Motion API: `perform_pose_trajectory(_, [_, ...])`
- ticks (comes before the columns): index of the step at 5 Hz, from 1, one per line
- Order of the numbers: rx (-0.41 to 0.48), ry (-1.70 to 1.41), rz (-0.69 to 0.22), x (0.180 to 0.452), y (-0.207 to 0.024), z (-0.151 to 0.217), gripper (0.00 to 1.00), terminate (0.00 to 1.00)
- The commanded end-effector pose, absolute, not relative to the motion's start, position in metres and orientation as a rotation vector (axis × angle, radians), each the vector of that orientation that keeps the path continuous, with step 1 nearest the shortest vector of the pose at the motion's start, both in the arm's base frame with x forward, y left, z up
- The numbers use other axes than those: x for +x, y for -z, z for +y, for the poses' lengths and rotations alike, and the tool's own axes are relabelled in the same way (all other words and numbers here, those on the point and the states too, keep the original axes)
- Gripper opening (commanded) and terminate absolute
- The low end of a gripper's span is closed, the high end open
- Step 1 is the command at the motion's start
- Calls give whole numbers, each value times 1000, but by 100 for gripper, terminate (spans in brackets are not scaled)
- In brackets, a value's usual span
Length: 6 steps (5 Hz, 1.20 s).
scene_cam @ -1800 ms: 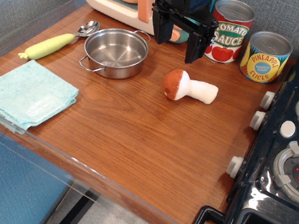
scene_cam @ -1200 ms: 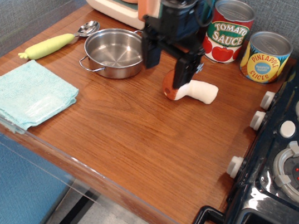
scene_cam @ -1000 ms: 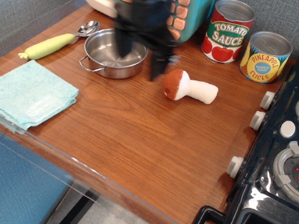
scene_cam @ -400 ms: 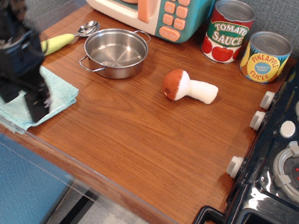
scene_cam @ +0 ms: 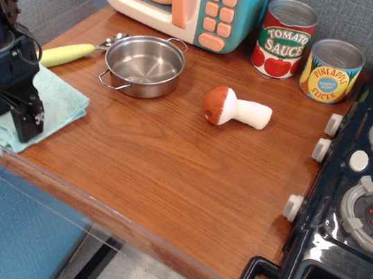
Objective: Move the blue towel to the front right corner of the table
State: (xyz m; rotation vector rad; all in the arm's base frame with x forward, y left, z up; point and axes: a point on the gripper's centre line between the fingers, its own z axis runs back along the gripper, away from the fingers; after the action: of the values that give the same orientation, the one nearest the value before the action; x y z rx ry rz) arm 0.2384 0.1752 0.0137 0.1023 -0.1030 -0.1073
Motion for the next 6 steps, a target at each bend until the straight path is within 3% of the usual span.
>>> perform_pose_trajectory(1, [80,131,-125,242,-10,161,100,0])
perform_pose_trajectory(3, [-41,208,-71,239,17,90,100,0])
perform_pose_trajectory(5, [-225,290,-77,240,17,-2,100,0])
perform_pose_trajectory(6, [-265,325,-45,233,17,-49,100,0])
